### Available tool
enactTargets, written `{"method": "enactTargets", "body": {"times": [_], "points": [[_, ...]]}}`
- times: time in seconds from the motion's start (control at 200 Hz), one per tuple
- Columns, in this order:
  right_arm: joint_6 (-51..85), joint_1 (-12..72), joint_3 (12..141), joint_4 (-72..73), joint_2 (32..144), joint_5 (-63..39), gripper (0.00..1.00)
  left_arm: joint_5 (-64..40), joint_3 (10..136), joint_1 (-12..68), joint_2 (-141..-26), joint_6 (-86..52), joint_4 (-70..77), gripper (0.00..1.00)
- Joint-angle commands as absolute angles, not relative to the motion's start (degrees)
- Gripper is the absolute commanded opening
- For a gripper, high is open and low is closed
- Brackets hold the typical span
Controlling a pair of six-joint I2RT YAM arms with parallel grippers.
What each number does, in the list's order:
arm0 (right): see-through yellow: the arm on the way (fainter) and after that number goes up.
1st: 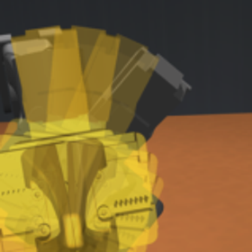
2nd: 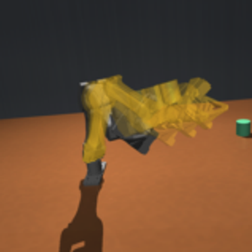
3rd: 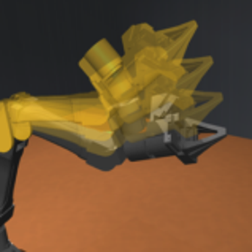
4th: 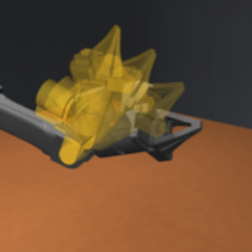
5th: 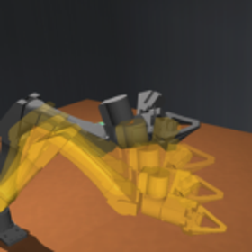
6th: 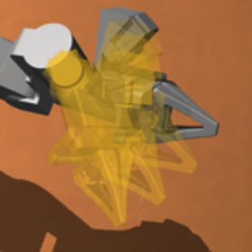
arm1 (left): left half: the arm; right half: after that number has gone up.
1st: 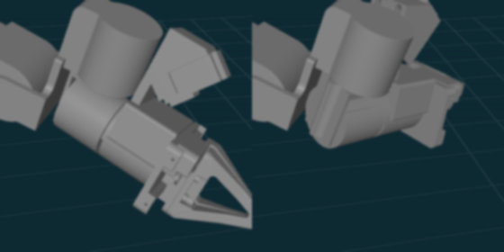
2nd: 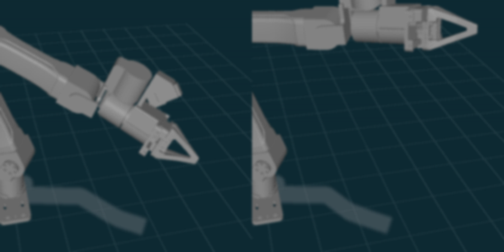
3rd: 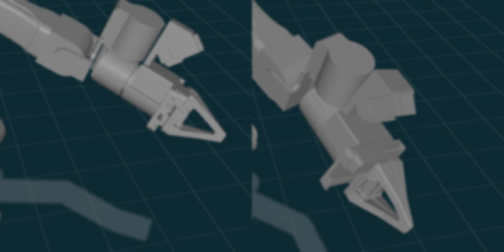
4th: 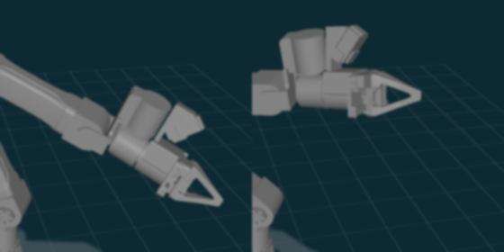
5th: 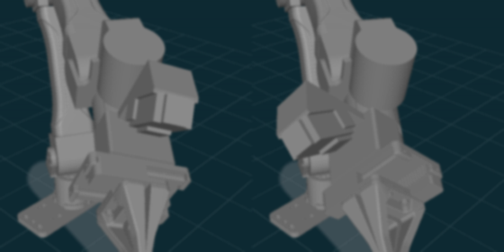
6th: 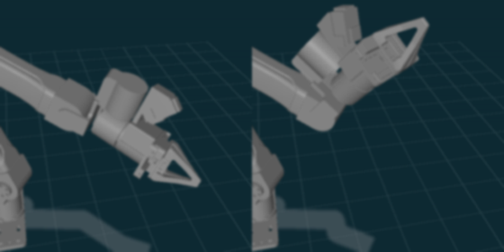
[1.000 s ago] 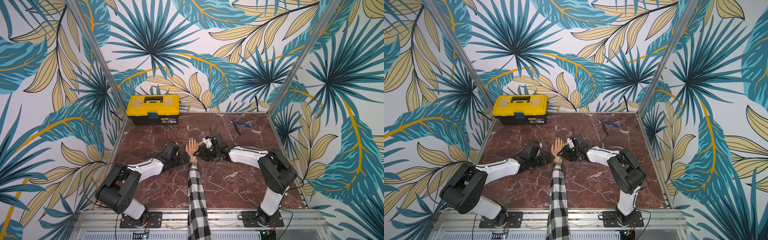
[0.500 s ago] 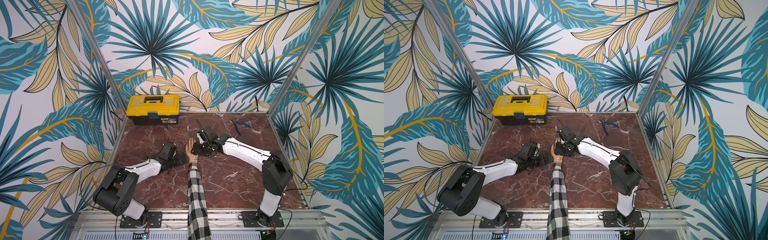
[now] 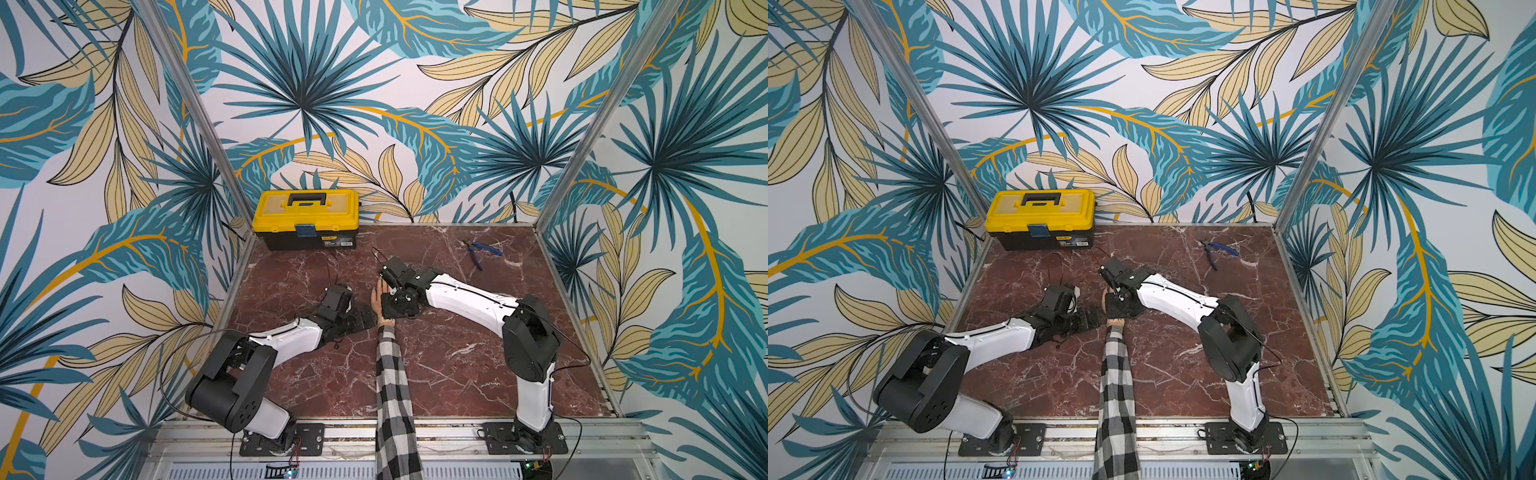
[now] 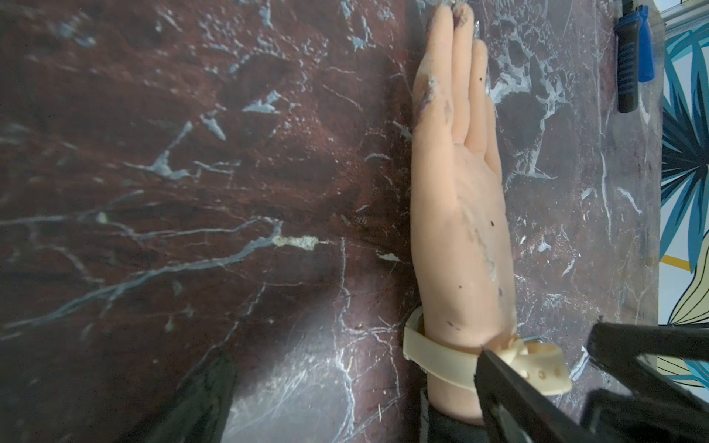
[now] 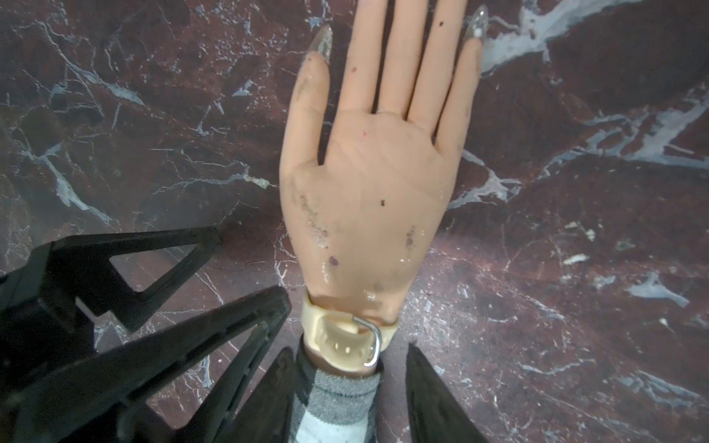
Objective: Take off the watch
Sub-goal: Untie the watch from the hand.
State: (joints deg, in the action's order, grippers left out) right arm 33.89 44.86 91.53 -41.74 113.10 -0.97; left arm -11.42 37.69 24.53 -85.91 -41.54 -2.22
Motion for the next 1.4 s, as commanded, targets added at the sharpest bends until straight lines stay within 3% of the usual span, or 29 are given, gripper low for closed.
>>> {"method": "enactTargets", "body": {"times": [0.0,0.275,0.476,0.701,0.941,1.116,1.257,1.397], "points": [[32.8,45.5,93.0,-44.3,115.3,0.0,0.47,-11.1,35.8,24.0,-85.6,-41.0,-4.8,0.99],[32.3,45.7,94.3,-45.1,117.3,0.2,0.40,-11.3,35.8,24.0,-85.8,-41.1,-4.8,0.99],[31.5,45.7,94.5,-45.4,116.8,2.0,0.11,-11.4,35.8,24.1,-86.4,-41.0,-4.8,0.99],[31.6,43.6,89.9,-40.6,111.8,-1.6,0.00,-11.3,35.2,24.0,-86.9,-40.9,-4.8,0.99],[40.5,37.6,72.7,-10.8,104.6,-23.6,0.01,-11.1,35.2,24.1,-87.2,-41.0,-4.8,0.99],[50.1,35.5,65.4,6.2,103.7,-30.5,0.02,-11.1,34.9,24.0,-87.3,-40.9,-4.8,0.99],[48.1,35.3,65.0,-0.3,101.5,-25.4,0.33,-10.4,34.5,23.8,-85.9,-40.8,-4.8,0.99],[42.5,35.7,67.2,-15.4,97.7,-16.6,0.46,-11.0,33.7,21.0,-82.8,-40.9,-4.8,0.99]]}}
